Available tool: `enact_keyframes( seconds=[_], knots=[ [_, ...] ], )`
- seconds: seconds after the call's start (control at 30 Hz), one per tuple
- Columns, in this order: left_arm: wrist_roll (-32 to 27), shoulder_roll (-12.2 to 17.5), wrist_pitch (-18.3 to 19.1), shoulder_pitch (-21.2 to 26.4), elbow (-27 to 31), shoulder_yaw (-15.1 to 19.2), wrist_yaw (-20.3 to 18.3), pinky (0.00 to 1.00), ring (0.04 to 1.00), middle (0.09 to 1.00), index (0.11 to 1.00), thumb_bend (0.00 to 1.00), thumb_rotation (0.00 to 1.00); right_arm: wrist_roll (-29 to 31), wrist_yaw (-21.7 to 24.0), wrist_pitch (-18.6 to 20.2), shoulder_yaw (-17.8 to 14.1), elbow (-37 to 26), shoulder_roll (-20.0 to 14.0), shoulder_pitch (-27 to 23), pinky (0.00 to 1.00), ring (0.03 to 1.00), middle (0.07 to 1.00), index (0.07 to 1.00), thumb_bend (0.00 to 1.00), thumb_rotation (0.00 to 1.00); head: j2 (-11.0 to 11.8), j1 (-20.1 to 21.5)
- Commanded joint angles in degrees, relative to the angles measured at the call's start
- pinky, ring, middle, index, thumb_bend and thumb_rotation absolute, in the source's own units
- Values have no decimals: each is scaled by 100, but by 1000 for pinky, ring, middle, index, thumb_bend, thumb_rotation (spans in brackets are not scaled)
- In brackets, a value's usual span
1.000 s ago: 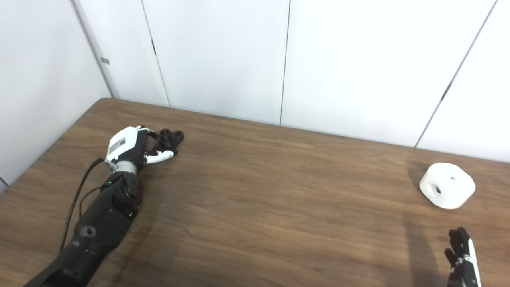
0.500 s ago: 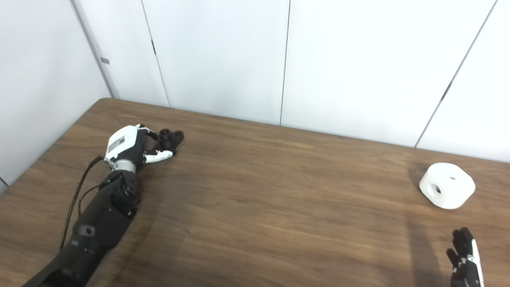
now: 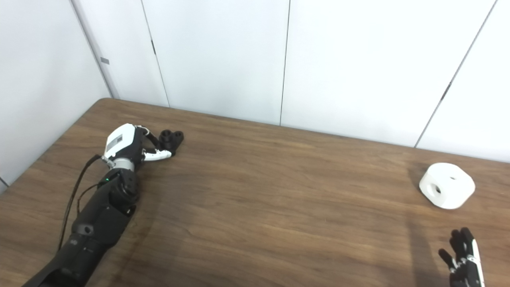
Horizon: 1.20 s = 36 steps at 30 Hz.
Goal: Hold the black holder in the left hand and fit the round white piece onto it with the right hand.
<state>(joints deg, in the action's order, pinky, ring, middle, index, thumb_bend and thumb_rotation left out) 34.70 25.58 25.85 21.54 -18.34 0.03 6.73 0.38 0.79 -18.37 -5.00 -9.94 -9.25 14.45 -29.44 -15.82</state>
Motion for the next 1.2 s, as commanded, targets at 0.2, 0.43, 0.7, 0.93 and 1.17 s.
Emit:
enact_keyframes(
  seconds=[0.2,0.43,0.7,0.93,1.17],
  knots=[
    [-234,155,-243,129,92,23,134,892,924,812,484,519,42,-91,-69,8,80,641,195,-61,937,967,953,983,578,1000,0,12],
    [-254,213,-240,107,182,-42,-8,871,914,804,485,519,41,-120,-98,-47,77,695,219,-95,954,961,944,978,539,1000,-11,58],
    [-110,287,-171,-231,872,-196,-232,815,898,800,486,519,42,-135,-144,51,91,654,267,-94,934,956,943,976,586,1000,-16,109],
    [-15,444,-259,-704,1789,-336,-580,765,851,805,488,514,42,-251,-150,5,128,635,251,-79,892,949,939,979,572,1000,-50,275],
    [223,423,-399,-1123,2427,-322,-557,729,836,799,488,514,47,-384,-225,79,124,539,311,-47,904,950,936,983,538,1000,-108,382]
  ],
)
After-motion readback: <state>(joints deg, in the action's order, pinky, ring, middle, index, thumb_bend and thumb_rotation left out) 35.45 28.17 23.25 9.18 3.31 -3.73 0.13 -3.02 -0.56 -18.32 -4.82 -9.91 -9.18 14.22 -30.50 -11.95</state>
